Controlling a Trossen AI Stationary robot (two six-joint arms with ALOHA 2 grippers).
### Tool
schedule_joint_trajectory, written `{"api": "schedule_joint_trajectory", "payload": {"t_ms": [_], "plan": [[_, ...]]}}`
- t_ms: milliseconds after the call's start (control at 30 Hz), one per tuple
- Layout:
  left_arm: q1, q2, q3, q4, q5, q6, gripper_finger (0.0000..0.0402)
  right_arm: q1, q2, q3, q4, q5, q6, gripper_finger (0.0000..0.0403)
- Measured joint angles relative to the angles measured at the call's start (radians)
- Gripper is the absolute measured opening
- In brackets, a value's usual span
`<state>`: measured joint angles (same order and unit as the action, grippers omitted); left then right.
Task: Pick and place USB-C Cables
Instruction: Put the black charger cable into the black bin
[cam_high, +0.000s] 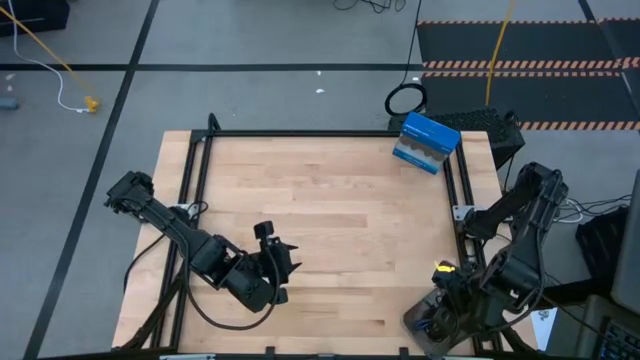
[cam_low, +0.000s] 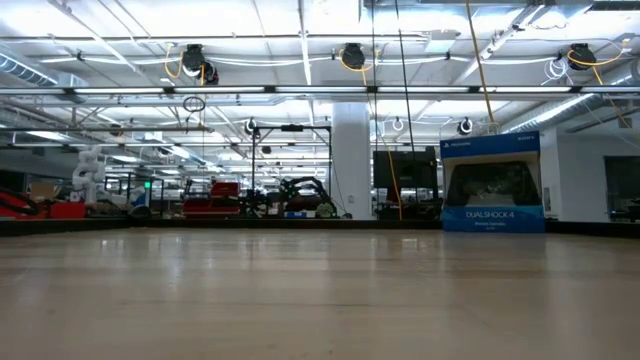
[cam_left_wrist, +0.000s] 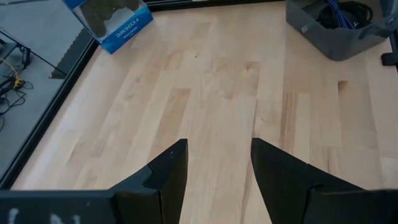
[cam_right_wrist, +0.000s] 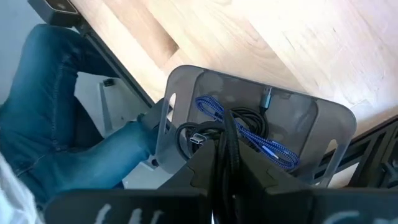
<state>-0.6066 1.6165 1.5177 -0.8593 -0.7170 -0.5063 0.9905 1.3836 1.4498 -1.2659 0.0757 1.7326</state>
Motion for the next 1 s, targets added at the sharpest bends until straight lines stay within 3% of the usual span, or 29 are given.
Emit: {"api": "schedule_joint_trajectory", "payload": {"t_ms": [367,600,1000], "plan": [[0.000,0.000,0.000,0.000,0.000,0.000,0.0179,0.000,0.035,-0.095,0.126,-0.002,-0.050,0.0028],[0.000,0.000,0.000,0.000,0.000,0.004,0.0179,0.000,0.035,-0.173,0.166,-0.109,-0.016,0.0050],[0.000,0.000,0.000,0.000,0.000,0.004,0.0179,-0.001,0.035,-0.220,0.107,-0.276,0.030,0.0120]]}}
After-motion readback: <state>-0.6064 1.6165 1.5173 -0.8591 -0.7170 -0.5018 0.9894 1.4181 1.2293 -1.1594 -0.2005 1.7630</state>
